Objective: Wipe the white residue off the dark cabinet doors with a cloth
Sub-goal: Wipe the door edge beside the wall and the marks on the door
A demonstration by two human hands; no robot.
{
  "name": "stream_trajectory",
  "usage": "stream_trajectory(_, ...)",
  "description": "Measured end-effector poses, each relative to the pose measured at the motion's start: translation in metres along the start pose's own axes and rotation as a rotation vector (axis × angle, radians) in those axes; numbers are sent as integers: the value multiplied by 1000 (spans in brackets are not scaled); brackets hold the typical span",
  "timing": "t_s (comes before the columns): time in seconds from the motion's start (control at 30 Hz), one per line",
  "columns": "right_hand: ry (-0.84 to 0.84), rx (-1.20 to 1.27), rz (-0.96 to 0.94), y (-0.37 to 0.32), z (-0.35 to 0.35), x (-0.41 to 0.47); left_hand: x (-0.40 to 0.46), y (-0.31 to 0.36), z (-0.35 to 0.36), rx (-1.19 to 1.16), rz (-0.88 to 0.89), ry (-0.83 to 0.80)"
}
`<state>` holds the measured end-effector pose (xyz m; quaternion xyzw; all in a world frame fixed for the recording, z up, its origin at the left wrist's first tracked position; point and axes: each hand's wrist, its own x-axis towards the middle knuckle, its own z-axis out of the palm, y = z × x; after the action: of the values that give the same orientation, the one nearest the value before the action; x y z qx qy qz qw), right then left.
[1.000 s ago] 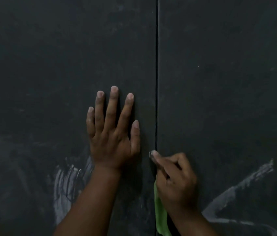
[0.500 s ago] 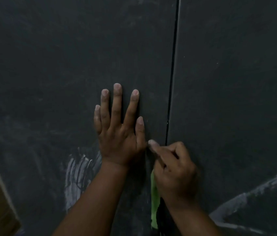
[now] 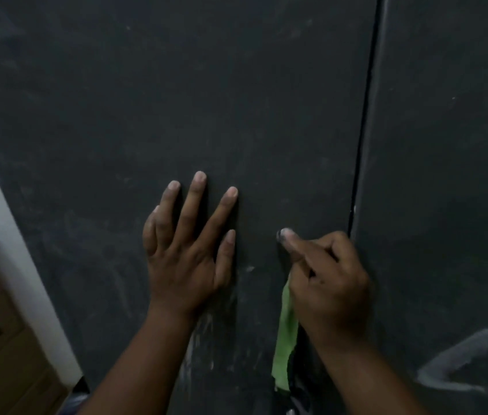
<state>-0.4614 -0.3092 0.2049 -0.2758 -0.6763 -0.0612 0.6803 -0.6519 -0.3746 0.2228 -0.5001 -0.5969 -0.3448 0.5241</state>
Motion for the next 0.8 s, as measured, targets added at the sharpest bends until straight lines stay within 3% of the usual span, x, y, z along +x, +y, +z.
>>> stream_trajectory(0.2,193,50,107,-27,27,9,5,-37,-10,-4,-39,-28)
stream_trajectory(0.43,51,22,38,-30,28,-27,8,-47,-3,6,-18,-8)
stream_trajectory(0.63,276,46,104,-33,31,33,8,-44,2,5,-24,10)
stream_trajectory(0.8,137,93,20,-50,40,0,6,-45,3,5,-18,47)
